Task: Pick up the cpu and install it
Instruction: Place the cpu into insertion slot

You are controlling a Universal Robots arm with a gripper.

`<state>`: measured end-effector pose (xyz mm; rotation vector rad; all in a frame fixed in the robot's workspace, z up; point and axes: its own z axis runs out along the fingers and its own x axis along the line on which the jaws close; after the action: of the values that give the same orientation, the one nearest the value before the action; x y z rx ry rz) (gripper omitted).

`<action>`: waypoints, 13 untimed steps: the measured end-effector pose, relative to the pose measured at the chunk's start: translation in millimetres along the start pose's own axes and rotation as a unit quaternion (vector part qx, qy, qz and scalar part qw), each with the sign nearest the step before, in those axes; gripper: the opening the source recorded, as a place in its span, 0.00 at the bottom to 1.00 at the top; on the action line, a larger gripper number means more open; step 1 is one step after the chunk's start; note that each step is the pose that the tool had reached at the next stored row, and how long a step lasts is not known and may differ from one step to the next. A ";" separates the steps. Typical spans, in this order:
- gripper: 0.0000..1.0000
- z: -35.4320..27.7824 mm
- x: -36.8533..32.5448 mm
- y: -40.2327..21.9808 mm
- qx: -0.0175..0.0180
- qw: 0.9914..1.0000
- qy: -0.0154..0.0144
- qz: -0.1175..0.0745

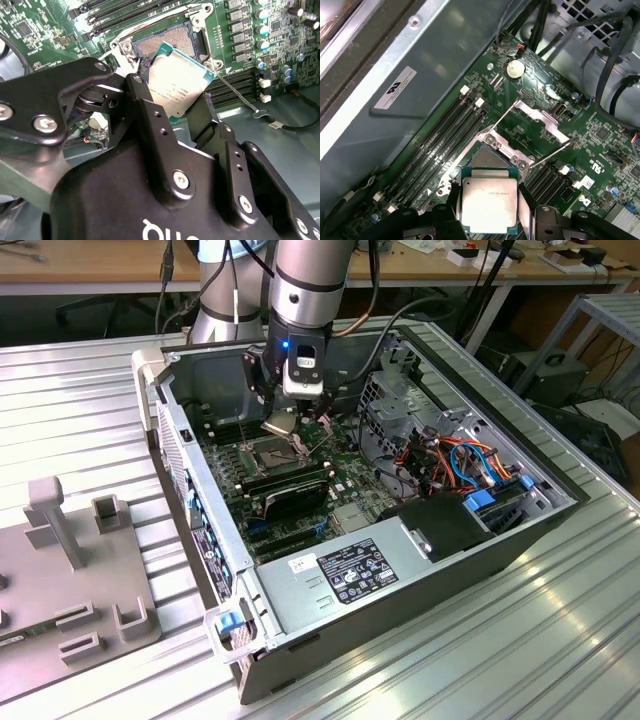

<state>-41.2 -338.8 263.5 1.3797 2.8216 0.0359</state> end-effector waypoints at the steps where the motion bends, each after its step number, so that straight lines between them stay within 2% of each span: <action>1: 0.55 0.2 0.0 0.0 0.000 1.000 0.000 0.007; 3: 0.55 0.8 0.0 0.0 0.000 0.999 -0.001 0.039; 5: 0.55 1.3 0.0 -0.1 -0.001 0.998 -0.001 0.059; 6: 0.55 1.7 0.0 -0.1 -0.001 0.997 -0.002 0.074; 8: 0.55 2.2 0.0 -0.1 -0.001 0.996 -0.002 0.093; 10: 0.55 3.0 0.0 -0.1 -0.001 0.993 -0.002 0.120; 13: 0.55 4.1 0.0 -0.1 -0.001 0.990 -0.003 0.144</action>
<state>-41.2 -338.9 259.4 1.7704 2.5904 0.0352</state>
